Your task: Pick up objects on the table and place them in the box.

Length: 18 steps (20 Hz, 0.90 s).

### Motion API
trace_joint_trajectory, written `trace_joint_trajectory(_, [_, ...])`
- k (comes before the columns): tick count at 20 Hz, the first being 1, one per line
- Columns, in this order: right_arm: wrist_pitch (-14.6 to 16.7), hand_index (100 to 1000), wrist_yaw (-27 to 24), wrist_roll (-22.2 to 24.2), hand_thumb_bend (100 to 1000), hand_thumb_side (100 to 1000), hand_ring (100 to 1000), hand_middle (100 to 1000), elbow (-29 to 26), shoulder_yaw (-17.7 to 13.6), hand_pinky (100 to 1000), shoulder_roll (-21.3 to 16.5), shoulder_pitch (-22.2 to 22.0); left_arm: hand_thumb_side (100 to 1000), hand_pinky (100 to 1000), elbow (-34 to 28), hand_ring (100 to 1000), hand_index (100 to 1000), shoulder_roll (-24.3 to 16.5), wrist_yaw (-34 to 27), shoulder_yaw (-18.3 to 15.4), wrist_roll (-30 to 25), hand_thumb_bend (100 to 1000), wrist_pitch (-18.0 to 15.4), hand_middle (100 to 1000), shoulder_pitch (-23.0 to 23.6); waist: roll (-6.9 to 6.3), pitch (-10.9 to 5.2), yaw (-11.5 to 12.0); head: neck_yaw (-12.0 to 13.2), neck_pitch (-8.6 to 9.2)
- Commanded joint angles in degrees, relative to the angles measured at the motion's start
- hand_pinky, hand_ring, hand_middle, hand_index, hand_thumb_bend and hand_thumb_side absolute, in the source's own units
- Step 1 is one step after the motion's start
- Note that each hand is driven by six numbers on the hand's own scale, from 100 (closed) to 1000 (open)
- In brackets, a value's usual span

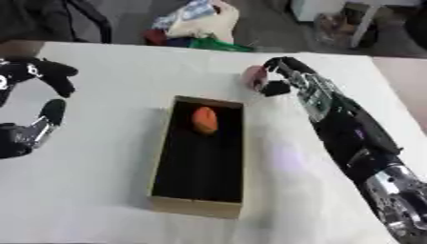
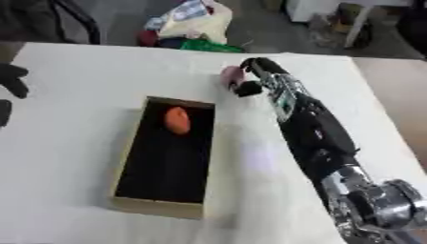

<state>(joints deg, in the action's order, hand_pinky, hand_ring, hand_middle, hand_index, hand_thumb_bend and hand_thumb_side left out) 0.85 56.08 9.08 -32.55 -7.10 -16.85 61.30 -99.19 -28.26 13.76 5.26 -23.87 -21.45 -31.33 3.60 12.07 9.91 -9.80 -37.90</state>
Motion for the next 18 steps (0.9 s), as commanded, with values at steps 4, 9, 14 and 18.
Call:
trace_joint_trajectory(4, [-0.3,854,-0.7,-1.3,152,439,874,781,0.2,-0.4,816,-0.3,0.5,589,709,-1.1,579,834,-0.3,-0.2,-1.0,-0.3,100,-0.1,572,-1.2,-0.50,-0.57,0.0,0.3,-1.10])
trace_joint_trajectory(9, [-0.6,744,-0.5,-4.4,101,425,829,671,-0.1,-0.5,791,-0.2,0.2,596,709,-1.0,579,834,-0.2,-0.2,-1.0,-0.3,100,0.0,572,-1.3,-0.51,-0.40,-0.3,0.4,-1.58])
trace_joint_trajectory(14, [-1.1,569,1.3,-12.2,100,407,763,490,-0.8,-0.7,749,-0.3,-0.2,595,709,-0.9,579,834,-0.2,-0.2,-1.0,-0.4,100,0.0,572,-1.3,-0.56,-0.41,-0.5,0.4,-1.72])
trace_joint_trajectory(18, [-0.6,478,1.9,-17.7,100,374,723,403,-1.5,-0.6,717,-0.4,-0.5,596,709,-0.7,579,834,-0.2,-0.2,-1.1,-0.3,100,0.1,572,-1.2,-0.64,-0.54,-1.1,0.6,-1.77])
